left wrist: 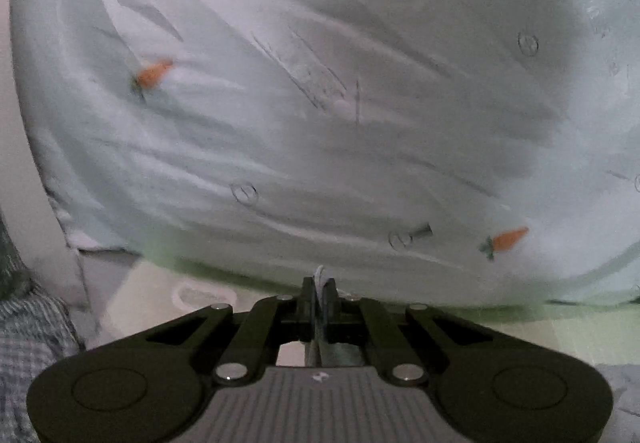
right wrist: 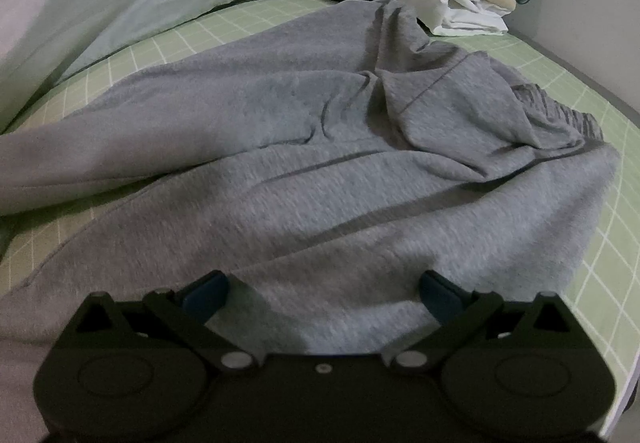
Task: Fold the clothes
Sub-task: 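Grasp the sweatshirt hem with the left gripper and spread it flat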
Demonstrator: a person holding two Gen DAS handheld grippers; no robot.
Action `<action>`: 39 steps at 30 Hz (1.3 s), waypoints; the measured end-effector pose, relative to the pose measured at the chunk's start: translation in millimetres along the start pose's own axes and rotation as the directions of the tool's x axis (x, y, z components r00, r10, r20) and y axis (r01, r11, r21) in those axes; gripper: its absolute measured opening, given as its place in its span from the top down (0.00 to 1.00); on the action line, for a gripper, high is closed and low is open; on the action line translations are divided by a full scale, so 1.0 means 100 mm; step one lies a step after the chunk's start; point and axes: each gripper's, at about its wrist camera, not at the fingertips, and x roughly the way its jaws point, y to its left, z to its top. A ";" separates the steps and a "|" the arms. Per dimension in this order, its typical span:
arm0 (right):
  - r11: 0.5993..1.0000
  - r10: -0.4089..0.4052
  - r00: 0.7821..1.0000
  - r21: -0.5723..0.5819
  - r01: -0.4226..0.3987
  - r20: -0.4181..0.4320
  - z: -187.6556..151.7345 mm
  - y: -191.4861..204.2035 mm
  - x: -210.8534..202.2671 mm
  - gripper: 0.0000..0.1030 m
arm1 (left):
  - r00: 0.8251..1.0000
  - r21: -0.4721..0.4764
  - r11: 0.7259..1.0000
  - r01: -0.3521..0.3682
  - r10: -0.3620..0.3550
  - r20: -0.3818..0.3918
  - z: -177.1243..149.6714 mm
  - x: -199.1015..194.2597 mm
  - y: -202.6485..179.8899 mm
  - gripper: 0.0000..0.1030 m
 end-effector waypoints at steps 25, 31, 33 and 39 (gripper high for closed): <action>1.000 0.006 0.999 -0.012 -0.005 0.031 -0.02 -0.02 -0.03 0.00 | 0.891 -0.292 0.917 -0.273 0.127 -0.437 -2.18 -0.95 1.12 0.38; 0.999 0.018 0.999 -0.027 -0.017 0.034 -0.03 -0.04 -0.04 0.00 | 0.890 -0.340 0.916 -0.212 0.037 -0.455 -2.37 -1.06 1.10 0.23; 0.999 0.027 0.999 -0.037 -0.026 0.034 -0.04 -0.04 -0.05 0.00 | 0.889 -0.344 0.918 -0.200 0.022 -0.457 -2.41 -1.06 1.08 0.22; 0.995 0.062 0.998 -0.082 -0.059 0.033 -0.13 -0.05 -0.14 0.00 | 0.879 -0.195 0.939 -0.282 0.172 -0.445 -2.48 -1.08 0.87 0.80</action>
